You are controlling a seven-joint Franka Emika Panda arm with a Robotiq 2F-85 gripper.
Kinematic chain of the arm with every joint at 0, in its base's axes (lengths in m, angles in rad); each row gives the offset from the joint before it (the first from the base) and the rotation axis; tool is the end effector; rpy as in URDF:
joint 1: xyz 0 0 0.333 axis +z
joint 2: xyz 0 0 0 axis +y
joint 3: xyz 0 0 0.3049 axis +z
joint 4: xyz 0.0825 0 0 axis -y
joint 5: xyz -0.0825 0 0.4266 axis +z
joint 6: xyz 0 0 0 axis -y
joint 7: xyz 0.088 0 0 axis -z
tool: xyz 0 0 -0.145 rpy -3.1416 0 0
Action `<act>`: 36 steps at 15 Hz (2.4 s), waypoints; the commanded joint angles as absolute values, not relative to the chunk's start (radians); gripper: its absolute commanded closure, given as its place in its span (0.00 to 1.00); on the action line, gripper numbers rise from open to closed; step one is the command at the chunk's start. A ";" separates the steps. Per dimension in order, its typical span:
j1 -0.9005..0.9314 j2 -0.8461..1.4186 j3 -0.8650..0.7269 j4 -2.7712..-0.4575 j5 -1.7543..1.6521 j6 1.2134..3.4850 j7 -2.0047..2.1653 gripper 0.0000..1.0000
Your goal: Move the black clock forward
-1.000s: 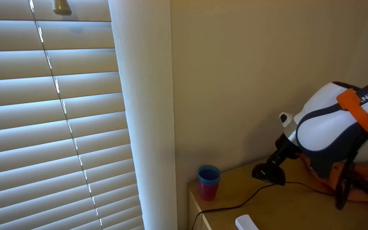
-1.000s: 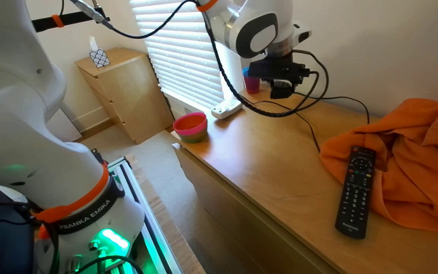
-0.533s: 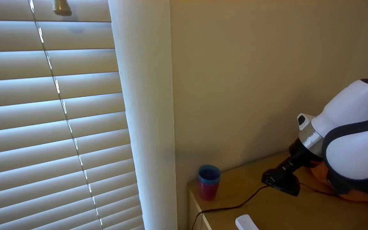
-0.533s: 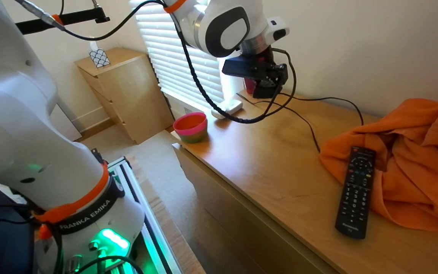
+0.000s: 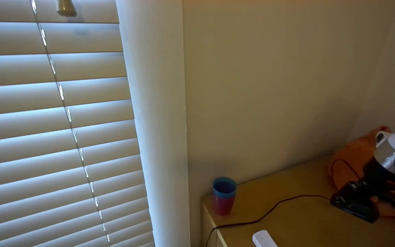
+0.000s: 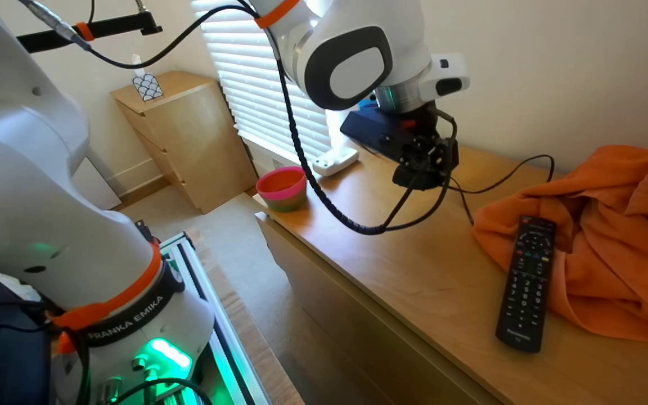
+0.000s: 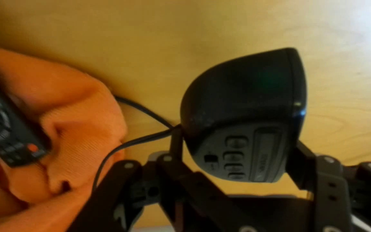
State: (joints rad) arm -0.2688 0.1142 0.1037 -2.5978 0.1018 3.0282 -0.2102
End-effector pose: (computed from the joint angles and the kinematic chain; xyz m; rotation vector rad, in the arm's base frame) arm 0.4902 -0.0873 0.1627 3.0806 -0.0875 0.4935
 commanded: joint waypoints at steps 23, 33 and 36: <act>-0.702 0.328 0.373 -2.759 0.129 3.588 -0.450 0.51; -0.866 0.431 0.391 -2.753 0.085 3.686 -0.420 0.06; -0.909 0.382 0.429 -2.751 0.080 3.647 -0.365 0.00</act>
